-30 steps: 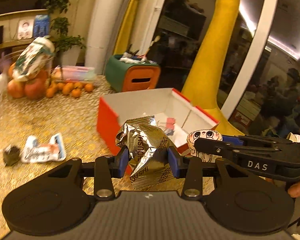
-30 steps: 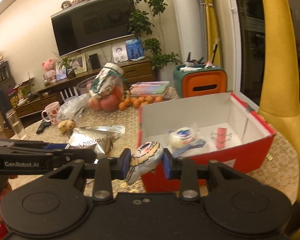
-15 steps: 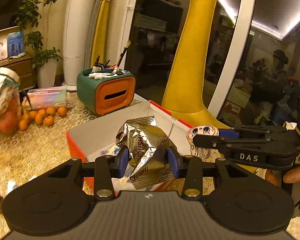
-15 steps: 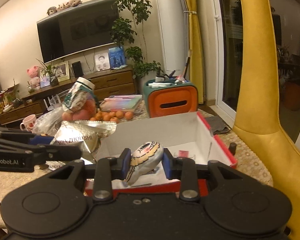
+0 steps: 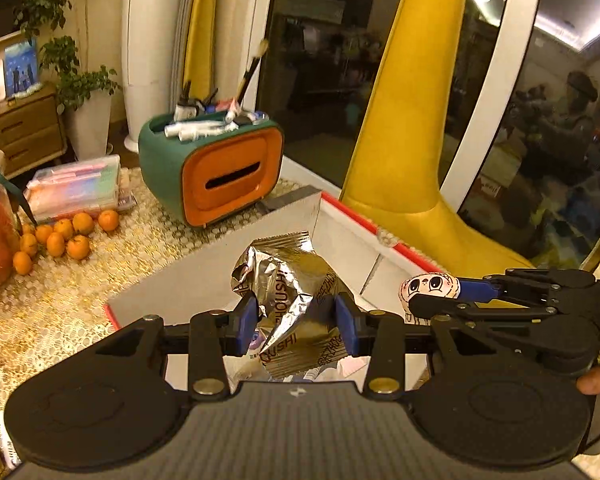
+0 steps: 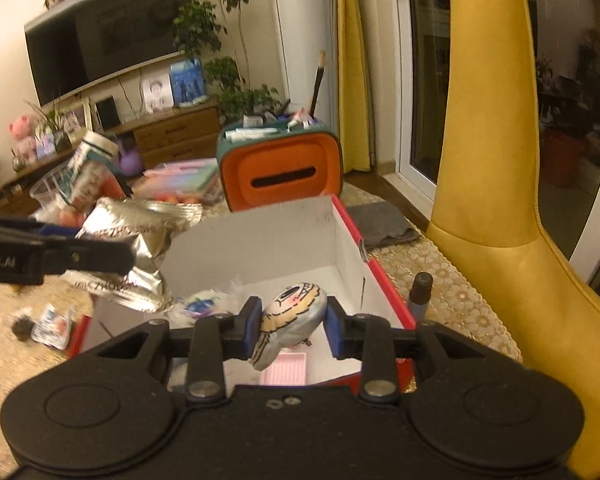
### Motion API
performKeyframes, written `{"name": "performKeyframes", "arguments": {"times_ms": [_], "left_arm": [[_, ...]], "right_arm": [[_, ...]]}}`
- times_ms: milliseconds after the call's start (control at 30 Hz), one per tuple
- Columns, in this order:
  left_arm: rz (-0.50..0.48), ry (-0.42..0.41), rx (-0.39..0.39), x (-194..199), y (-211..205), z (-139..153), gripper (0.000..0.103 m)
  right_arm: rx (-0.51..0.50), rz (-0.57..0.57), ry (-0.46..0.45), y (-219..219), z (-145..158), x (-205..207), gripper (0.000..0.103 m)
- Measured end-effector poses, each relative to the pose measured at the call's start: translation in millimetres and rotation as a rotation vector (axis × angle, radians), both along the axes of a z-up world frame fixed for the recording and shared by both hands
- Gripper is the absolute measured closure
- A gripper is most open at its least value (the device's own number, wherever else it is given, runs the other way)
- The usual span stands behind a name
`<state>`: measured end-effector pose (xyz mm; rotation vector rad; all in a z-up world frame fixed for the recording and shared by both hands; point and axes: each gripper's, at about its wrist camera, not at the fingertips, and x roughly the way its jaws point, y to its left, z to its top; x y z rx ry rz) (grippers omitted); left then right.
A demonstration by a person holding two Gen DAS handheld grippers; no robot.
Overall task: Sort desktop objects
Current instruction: 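Carry the foil packet and cartoon-face card over the red shoebox with both tools, then open both tools to drop the foil packet and card into the shoebox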
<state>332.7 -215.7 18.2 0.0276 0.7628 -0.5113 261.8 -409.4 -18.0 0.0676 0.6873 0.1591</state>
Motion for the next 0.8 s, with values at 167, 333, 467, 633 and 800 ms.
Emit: {"name": "performKeyframes", "arguments": {"times_ms": [167, 333, 467, 633, 800], "left_arm": [[-0.014, 0.047, 0.02, 17, -11, -15, 0.062], [-0.024, 0.067, 0.052, 27, -21, -28, 0.062], [-0.037, 0.085, 0.066, 31, -27, -37, 0.062], [-0.054, 0.11, 0.093, 34, -33, -48, 0.062], [-0.054, 0.132, 0.119, 38, -37, -58, 0.062]], "right_arm": [[-0.019, 0.006, 0.04, 0, -11, 13, 0.071], [-0.043, 0.011, 0.074, 1, -19, 24, 0.071], [-0.061, 0.027, 0.096, 4, -26, 29, 0.071], [-0.085, 0.047, 0.122, 7, -36, 34, 0.071], [-0.119, 0.067, 0.138, 10, -44, 37, 0.071]]}}
